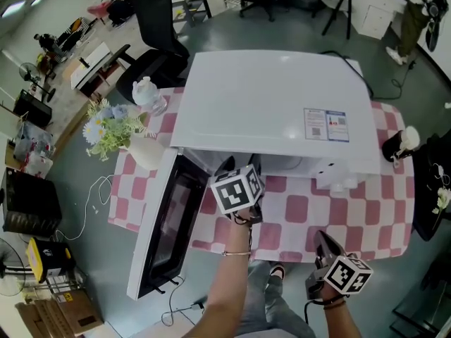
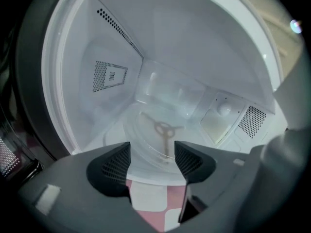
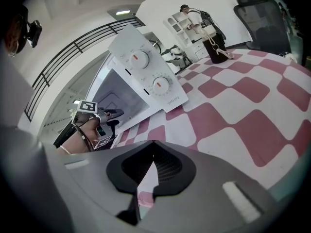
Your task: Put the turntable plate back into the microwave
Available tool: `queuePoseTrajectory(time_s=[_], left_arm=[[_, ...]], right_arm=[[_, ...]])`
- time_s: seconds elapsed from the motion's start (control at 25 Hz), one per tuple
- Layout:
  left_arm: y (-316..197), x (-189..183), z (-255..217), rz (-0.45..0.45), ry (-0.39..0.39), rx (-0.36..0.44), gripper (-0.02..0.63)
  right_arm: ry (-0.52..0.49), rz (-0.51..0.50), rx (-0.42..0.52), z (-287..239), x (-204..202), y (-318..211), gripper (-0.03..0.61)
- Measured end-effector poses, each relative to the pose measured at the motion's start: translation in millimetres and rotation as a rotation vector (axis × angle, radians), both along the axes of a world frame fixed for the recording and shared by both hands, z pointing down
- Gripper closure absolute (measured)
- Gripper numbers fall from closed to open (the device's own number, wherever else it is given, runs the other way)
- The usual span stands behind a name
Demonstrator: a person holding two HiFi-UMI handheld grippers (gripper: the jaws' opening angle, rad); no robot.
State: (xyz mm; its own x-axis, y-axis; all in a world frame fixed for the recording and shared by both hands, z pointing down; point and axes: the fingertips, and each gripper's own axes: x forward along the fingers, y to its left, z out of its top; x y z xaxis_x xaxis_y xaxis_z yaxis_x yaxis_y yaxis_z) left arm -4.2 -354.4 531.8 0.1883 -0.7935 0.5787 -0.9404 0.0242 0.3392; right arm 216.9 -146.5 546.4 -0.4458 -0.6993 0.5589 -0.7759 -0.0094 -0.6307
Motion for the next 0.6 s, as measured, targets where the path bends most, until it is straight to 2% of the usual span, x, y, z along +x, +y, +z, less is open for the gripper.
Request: queuePoseTrajectory(time_s=[0.12, 0.6], left_arm=[[8.9, -2.1, -3.9, -0.009, -0.002, 0.005, 0.348], [67.5, -1.1, -45.1, 0.003, -0.002, 0.05, 0.348]], right_arm=[[0.004, 0.001, 0.007, -3.0, 1.9, 2.3, 0.568], [0.009, -0.005, 0.052, -23.4, 3.9, 13.5, 0.569]])
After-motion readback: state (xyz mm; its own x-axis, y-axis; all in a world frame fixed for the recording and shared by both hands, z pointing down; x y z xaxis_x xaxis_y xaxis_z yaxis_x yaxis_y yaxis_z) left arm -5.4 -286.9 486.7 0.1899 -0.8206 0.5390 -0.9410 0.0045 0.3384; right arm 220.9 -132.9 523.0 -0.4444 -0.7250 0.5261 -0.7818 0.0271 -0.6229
